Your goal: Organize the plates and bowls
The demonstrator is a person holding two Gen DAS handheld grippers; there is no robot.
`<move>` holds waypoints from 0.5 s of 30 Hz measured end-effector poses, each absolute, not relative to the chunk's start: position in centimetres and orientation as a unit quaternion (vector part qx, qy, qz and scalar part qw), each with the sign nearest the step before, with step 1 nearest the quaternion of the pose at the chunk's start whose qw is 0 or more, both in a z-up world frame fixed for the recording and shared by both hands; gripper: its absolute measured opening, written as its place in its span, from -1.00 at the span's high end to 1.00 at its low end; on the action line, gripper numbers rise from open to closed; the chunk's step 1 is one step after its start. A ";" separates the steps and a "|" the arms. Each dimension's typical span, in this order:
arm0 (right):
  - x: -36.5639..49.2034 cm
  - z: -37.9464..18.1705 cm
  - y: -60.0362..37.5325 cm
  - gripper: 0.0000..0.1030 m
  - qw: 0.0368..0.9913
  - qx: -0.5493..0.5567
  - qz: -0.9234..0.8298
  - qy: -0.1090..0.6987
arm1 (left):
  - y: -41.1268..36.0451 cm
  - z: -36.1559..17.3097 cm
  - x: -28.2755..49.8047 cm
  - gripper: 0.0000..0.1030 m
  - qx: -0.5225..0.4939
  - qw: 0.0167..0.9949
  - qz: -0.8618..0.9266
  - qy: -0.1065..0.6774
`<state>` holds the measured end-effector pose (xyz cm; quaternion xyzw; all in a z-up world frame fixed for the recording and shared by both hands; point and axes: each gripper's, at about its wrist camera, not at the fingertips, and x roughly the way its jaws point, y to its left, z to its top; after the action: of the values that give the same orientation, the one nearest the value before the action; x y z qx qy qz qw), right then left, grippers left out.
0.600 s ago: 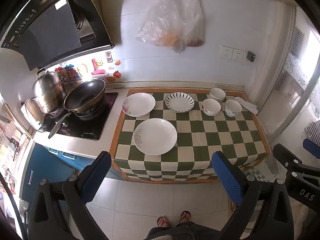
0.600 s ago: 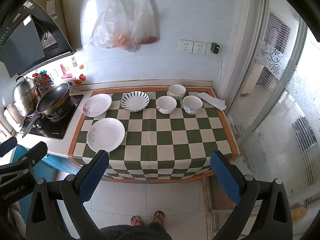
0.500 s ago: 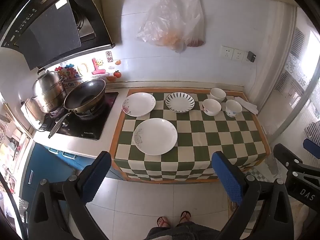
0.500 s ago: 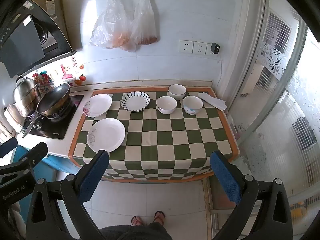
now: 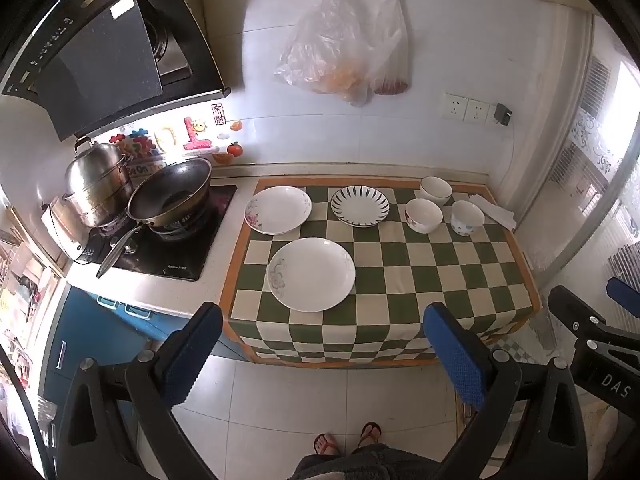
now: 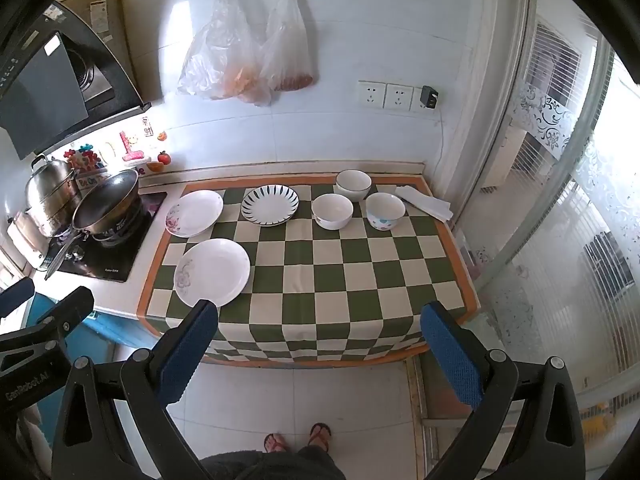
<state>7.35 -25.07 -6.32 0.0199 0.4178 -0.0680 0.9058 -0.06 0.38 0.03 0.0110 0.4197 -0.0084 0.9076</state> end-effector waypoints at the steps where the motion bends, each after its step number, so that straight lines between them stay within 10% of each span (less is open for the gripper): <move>1: 7.5 -6.3 -25.2 -1.00 0.906 0.020 -0.068 0.418 | 0.4 0.0 -0.1 -1.00 0.011 0.908 -0.009 0.420; 15: 7.6 -6.5 -25.1 -1.00 0.906 0.023 -0.067 0.418 | 0.3 -0.1 0.7 -1.00 0.014 0.905 -0.009 0.425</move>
<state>7.57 -25.09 -6.54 0.0227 0.4177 -0.0675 0.9058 0.70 0.27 -0.12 0.0139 0.4249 -0.0094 0.9051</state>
